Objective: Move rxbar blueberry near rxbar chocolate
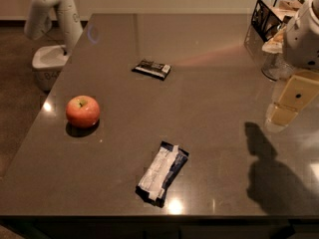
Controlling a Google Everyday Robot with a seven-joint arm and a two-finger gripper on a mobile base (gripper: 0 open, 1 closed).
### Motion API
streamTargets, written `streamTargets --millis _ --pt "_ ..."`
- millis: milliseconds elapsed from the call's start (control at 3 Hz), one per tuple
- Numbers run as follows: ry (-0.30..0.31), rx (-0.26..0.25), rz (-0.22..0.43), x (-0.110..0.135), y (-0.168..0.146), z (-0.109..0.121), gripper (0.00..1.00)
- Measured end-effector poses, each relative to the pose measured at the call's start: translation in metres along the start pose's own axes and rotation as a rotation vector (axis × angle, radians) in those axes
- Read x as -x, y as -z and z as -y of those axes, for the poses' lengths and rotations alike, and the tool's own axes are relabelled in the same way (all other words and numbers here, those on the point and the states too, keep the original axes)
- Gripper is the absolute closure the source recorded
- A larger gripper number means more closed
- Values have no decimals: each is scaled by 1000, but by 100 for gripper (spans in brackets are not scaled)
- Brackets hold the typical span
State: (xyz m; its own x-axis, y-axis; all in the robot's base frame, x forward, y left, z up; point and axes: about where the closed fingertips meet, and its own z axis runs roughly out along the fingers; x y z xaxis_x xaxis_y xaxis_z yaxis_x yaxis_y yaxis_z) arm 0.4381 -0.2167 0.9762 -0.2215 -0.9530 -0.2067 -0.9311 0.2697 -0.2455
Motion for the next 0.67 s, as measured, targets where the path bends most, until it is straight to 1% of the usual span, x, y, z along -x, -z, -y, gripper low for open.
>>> streamTargets --millis 333,667 --pt "0 0 0 0 0 0 0" --pt "23 24 43 11 -5 -5 0"
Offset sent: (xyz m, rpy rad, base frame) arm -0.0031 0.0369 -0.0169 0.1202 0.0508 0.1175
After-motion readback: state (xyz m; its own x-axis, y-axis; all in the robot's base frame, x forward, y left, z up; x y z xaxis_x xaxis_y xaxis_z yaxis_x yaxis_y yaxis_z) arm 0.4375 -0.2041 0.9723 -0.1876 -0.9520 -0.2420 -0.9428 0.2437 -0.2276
